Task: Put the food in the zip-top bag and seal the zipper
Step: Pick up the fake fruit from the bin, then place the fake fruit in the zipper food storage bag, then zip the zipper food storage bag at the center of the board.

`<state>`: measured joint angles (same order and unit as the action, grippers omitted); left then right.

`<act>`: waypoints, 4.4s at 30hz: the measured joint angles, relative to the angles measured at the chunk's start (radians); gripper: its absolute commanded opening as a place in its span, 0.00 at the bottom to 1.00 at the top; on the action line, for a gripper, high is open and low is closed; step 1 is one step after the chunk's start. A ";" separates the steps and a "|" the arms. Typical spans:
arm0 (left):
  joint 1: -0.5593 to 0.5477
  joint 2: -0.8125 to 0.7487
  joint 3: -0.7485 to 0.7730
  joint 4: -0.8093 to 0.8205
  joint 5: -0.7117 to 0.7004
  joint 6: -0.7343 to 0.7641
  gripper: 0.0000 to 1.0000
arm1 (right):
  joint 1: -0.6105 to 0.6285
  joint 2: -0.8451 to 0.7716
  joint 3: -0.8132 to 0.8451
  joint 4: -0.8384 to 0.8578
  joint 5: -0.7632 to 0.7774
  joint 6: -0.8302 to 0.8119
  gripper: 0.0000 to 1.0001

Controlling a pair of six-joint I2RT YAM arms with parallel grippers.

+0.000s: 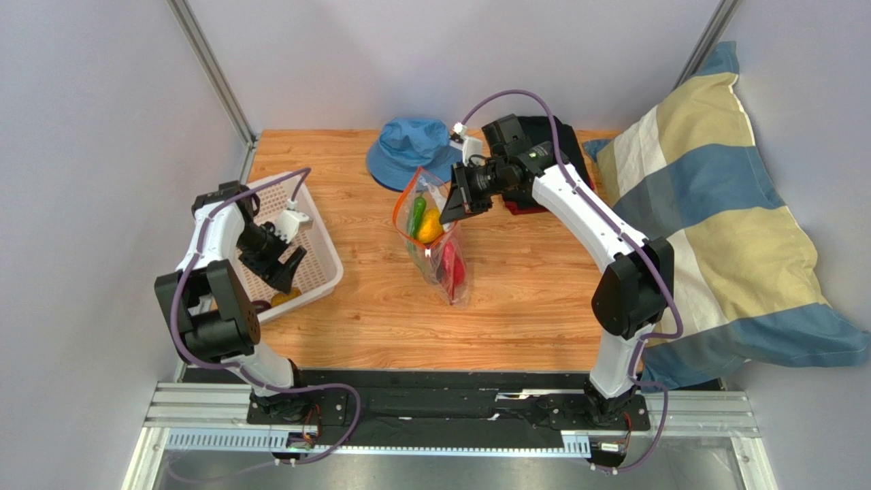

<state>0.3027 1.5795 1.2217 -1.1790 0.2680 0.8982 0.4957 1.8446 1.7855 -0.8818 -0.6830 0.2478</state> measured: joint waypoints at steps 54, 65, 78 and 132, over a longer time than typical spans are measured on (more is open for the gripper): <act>-0.838 0.050 0.424 0.191 0.362 -0.398 0.86 | -0.011 0.000 0.010 -0.058 -0.062 -0.077 0.00; -0.844 -0.049 0.422 0.090 0.347 -0.171 0.95 | -0.012 0.001 0.023 -0.062 -0.140 -0.117 0.00; -0.907 -0.243 0.204 0.079 0.424 0.168 0.74 | 0.001 0.037 0.060 -0.063 -0.237 -0.146 0.00; -0.965 -0.118 0.118 0.584 0.484 -0.405 0.00 | 0.046 -0.614 -0.647 0.453 -0.074 -0.702 0.19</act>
<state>-0.6624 1.4612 1.3399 -0.5953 0.7517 0.4934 0.5419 1.2304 1.1389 -0.4286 -0.7567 -0.4538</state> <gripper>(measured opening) 0.010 0.180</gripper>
